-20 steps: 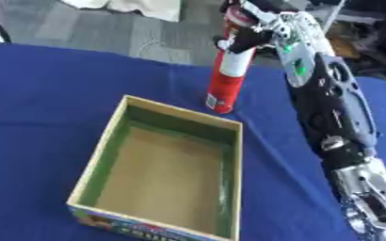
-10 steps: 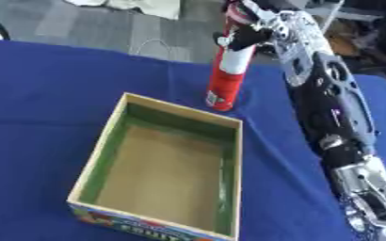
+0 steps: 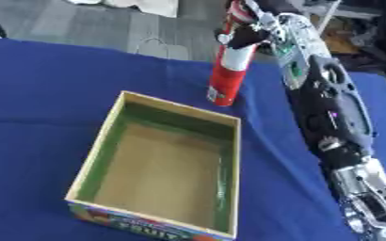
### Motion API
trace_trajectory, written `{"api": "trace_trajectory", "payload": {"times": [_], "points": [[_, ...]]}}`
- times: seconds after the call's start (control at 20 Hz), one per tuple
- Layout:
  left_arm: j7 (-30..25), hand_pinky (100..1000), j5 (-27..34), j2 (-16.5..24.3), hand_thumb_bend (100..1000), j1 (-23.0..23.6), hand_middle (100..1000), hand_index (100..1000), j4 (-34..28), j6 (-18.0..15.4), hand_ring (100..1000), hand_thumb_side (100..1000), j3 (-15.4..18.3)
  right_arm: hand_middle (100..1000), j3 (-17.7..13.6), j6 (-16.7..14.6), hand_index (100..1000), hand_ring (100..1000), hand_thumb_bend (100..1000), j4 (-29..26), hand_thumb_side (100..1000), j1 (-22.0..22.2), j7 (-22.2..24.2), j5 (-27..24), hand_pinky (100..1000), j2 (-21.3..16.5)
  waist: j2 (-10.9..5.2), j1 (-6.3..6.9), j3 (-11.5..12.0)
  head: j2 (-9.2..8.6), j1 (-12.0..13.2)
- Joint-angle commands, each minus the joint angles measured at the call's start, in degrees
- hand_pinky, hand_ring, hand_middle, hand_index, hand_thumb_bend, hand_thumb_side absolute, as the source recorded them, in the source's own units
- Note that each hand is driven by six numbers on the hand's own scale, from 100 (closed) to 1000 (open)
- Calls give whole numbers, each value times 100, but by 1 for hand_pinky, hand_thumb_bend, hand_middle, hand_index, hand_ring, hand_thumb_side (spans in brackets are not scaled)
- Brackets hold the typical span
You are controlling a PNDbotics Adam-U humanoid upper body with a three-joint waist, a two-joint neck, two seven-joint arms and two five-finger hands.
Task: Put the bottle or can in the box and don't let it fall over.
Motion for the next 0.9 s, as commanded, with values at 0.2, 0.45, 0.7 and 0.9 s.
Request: {"api": "trace_trajectory", "payload": {"times": [0.2,0.45,0.7,0.9], "points": [[-18,482,38,49,246,-20,608,607,-104,29,777,882,-11,222,126,-2,304,107,187,-191,100,-67,-1,-242,126,-140,-157,51,-10,42,-30],[-38,482,39,60,246,4,608,607,-104,57,778,882,-14,226,149,34,296,105,156,-333,100,-193,6,-426,125,-247,-212,38,-25,75,-39],[-45,482,40,71,250,19,609,607,-104,65,778,880,-14,228,207,99,295,106,100,-640,100,-362,-91,-647,127,-379,-264,28,-34,108,-44],[-39,481,45,83,242,60,609,608,-104,78,778,872,-9,227,302,154,303,101,120,-867,100,-537,92,-1130,130,-440,-340,31,-66,167,-38]]}}
